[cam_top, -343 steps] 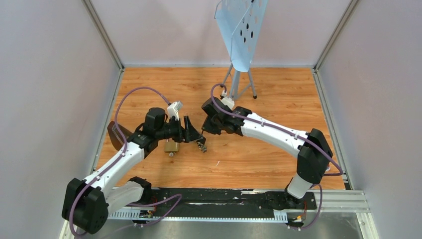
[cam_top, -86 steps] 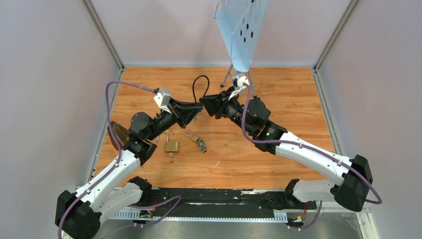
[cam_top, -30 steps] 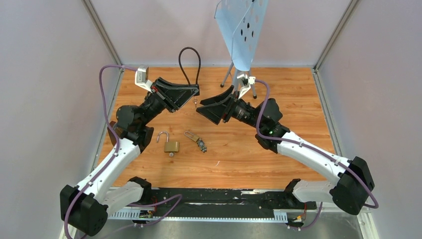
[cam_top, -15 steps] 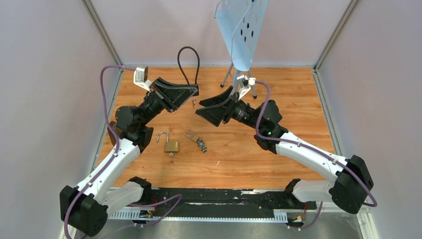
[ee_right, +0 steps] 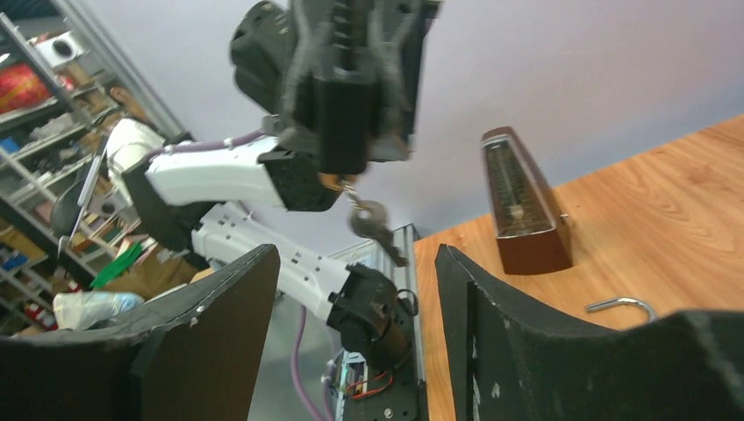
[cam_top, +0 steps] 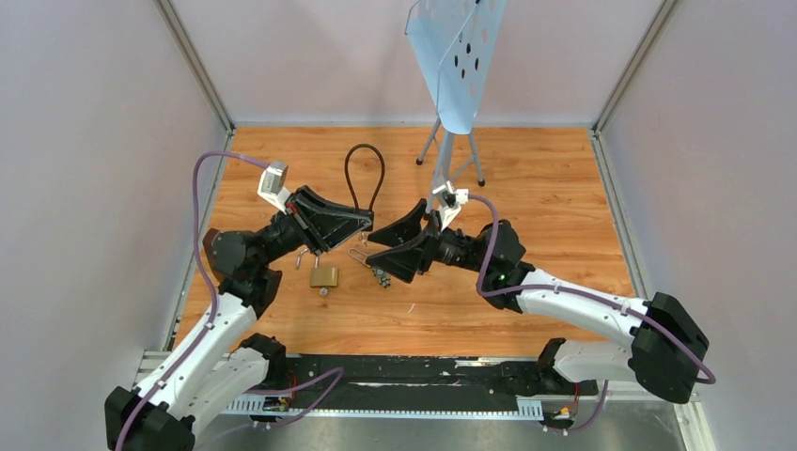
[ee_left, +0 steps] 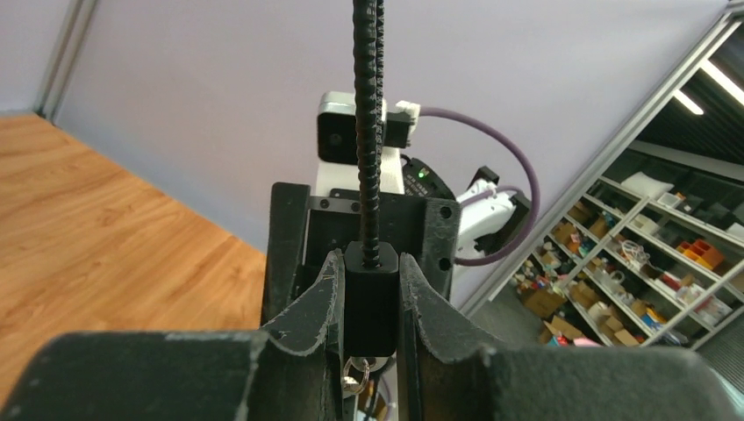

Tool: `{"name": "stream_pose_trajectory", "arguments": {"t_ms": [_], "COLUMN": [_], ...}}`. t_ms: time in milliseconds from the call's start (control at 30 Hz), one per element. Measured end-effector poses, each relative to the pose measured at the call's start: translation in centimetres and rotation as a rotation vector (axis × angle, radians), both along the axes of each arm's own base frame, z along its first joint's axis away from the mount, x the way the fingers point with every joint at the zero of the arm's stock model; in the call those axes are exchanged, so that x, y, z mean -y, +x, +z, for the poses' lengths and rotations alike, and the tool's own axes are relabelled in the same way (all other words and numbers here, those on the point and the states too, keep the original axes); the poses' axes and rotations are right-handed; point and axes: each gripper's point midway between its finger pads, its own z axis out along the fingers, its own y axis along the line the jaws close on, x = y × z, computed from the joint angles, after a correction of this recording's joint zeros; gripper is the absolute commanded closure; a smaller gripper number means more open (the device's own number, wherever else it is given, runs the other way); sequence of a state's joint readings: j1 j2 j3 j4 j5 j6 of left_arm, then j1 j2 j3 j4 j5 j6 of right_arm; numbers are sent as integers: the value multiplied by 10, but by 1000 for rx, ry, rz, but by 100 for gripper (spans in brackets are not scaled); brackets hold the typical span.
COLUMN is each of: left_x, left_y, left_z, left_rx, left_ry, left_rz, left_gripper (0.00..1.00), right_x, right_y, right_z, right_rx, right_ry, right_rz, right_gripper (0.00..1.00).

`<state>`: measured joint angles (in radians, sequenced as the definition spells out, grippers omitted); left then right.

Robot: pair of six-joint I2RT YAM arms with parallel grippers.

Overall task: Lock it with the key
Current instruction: Lock the lock.

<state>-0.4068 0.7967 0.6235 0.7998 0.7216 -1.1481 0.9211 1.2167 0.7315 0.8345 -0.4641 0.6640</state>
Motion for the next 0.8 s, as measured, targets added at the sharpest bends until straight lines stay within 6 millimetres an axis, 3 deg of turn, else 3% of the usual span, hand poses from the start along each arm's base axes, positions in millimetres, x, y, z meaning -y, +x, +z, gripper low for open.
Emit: {"name": "stream_pose_trajectory", "arguments": {"t_ms": [200,467,633,800], "left_x": [3,1,2,5], "left_y": [-8,-13,-8,1], "left_z": [-18,-17,-13,-13], "left_rx": [-7,7,-9,-30], "left_ry": [38,-6,-39,-59], "left_rz": [-48,-68,-79,-87], "left_gripper": [100,100,100,100], "right_x": [-3,0,-5,-11], "right_y": [-28,-24,-13,-5], "right_z": [-6,3,17,27], "right_rx": [44,30,34,58], "right_ry": [23,74,80,90], "right_rz": [68,38,-5,-28], "right_gripper": [29,22,39,47]}}
